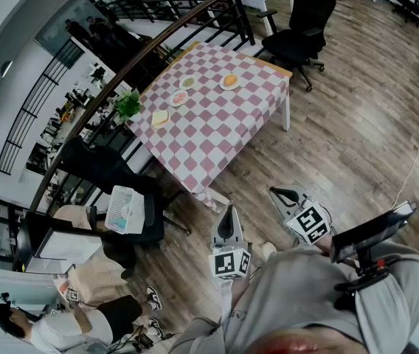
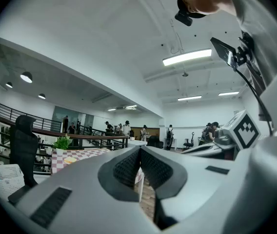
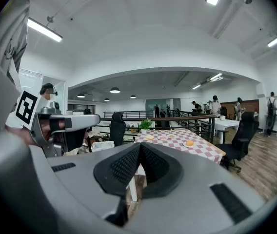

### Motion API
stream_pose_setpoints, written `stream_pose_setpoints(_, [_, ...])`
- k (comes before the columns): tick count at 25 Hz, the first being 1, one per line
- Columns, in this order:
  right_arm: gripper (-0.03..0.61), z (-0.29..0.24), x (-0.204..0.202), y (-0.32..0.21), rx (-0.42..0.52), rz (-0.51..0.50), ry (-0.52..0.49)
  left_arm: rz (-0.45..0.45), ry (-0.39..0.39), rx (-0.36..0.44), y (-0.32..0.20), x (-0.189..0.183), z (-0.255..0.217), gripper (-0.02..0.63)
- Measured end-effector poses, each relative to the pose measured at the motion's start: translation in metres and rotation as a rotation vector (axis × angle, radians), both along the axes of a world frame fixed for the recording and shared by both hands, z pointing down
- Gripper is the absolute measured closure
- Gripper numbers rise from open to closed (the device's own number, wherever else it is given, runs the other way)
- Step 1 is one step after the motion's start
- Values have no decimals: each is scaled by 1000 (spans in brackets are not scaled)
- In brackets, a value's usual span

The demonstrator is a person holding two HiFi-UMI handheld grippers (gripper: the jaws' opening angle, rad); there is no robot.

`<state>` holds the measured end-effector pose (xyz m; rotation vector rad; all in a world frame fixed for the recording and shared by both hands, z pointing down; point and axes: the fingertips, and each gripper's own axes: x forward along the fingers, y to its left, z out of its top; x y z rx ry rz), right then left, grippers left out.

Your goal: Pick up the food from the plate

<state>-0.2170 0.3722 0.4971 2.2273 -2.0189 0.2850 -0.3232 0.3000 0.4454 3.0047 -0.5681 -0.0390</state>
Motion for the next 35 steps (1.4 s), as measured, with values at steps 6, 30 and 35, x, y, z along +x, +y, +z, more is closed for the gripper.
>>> stream_pose_setpoints(6, [565,-10,-14,11,15,-44,-10,-15,-4,-17,31,-7,-4,606])
stream_pose_setpoints(30, [563,-12,54,24,-22,-71,-23,-168,-18,13,32,35,-7,606])
stream_pose_setpoints(35, [563,-17,56,30,9,-134,-5,-195,-20,51,48,51,-10,606])
